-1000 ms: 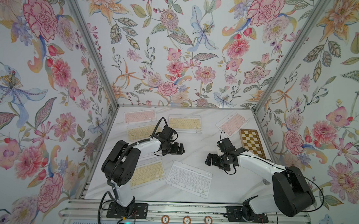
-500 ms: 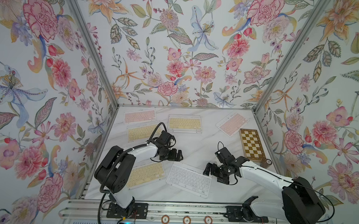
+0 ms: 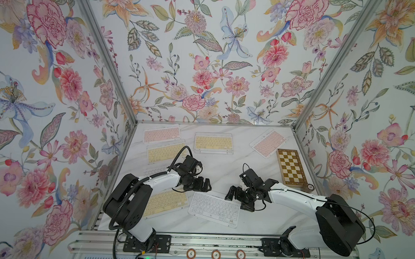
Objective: Stack the numeric keypads
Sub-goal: Move the numeric keypad to the center of the board.
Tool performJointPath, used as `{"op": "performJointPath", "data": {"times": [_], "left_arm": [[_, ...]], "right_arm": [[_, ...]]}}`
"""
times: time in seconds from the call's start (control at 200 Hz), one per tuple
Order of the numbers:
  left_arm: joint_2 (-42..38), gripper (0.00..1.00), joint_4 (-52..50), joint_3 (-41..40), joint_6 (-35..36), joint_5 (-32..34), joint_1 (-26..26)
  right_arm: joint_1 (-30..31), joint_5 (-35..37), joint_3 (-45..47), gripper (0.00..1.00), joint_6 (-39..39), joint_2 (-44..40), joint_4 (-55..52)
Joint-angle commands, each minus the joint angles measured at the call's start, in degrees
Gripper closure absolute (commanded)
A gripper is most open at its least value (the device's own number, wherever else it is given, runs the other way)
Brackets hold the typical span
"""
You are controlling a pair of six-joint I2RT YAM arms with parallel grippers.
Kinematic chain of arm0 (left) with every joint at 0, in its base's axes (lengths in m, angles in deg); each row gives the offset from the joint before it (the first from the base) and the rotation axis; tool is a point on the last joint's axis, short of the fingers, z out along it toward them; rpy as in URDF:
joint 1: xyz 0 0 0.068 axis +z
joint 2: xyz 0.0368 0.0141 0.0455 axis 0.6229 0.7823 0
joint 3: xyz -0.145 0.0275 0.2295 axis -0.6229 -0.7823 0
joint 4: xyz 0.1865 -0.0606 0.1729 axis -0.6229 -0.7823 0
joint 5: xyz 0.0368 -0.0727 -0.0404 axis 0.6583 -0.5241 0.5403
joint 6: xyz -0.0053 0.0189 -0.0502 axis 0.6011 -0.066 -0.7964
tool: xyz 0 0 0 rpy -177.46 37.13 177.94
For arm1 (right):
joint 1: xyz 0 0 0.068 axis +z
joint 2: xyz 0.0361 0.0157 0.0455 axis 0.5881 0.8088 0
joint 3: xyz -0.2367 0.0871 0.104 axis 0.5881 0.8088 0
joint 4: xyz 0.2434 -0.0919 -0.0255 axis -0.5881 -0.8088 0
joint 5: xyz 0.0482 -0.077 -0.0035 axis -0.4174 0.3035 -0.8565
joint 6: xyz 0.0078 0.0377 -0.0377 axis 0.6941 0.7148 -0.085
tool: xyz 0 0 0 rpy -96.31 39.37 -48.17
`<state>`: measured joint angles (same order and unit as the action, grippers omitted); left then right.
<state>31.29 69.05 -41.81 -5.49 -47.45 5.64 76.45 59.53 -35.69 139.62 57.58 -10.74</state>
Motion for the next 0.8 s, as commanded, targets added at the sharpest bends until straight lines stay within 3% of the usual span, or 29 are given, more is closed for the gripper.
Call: {"op": "performJointPath", "data": {"times": [0.0, 0.255, 0.445, 0.601, 0.791], "left_arm": [[0.2, 0.00, 0.9, -1.2, -3.3, -4.4, -2.8], [7.1, 0.01, 8.3, 4.2, -6.6, -5.1, -3.8], [12.9, 0.01, 9.2, 11.7, -6.5, -4.2, -3.9], [17.5, 0.01, 8.0, 19.8, -5.7, -2.3, -3.6], [21.2, 0.01, 9.6, 24.2, -6.8, -1.9, -0.8]], "right_arm": [[0.7, -1.4, 2.3, 0.01, 2.4, 3.7, 9.2], [-3.0, -3.1, 0.5, 0.01, 0.5, 7.9, 14.1], [-9.5, -4.1, -3.4, 0.01, -3.8, 11.0, 15.5], [-14.5, -5.8, -8.9, 0.01, -7.8, 15.2, 15.7], [-20.1, -6.9, -17.1, 0.01, -12.6, 20.6, 14.3]]}}
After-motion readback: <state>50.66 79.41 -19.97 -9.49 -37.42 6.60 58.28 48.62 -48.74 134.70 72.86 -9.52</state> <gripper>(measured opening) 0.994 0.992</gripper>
